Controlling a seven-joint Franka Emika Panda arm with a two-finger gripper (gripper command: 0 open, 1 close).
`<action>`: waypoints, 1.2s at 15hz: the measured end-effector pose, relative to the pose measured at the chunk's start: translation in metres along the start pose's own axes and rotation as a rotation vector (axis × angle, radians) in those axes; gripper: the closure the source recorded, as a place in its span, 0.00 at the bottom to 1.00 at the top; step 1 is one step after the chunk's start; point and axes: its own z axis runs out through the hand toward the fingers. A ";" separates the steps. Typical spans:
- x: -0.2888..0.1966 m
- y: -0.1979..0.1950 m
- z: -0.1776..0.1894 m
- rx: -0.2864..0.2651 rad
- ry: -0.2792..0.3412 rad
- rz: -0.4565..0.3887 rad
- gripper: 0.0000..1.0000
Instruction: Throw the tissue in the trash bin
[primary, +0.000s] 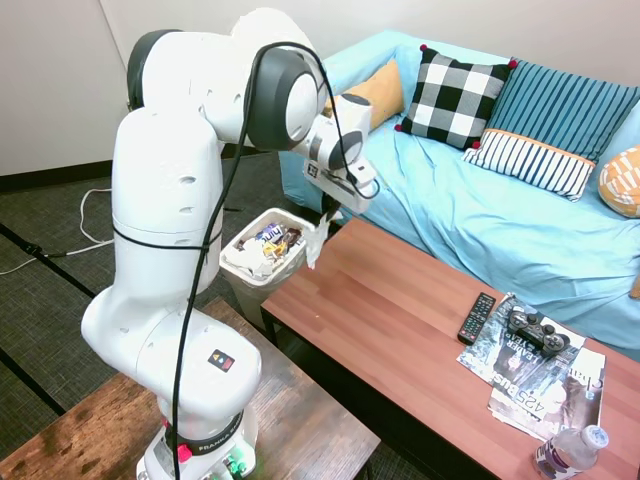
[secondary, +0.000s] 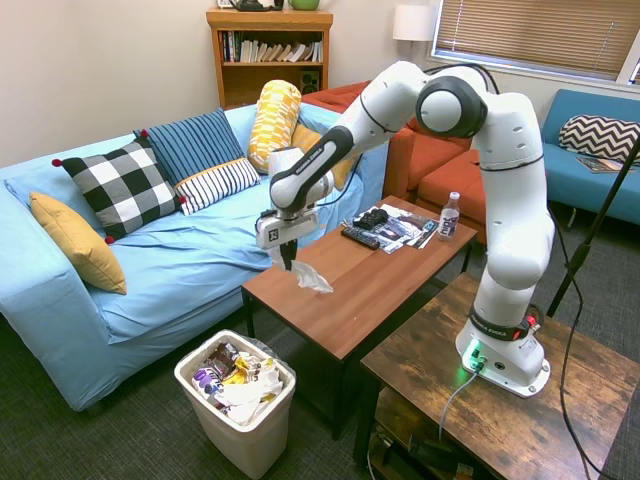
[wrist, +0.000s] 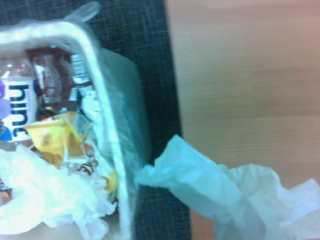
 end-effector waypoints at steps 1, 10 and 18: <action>-0.009 -0.015 0.005 0.005 0.000 -0.022 1.00; -0.109 -0.138 0.127 -0.043 -0.012 -0.120 0.00; -0.113 -0.158 0.158 -0.070 -0.001 -0.129 0.00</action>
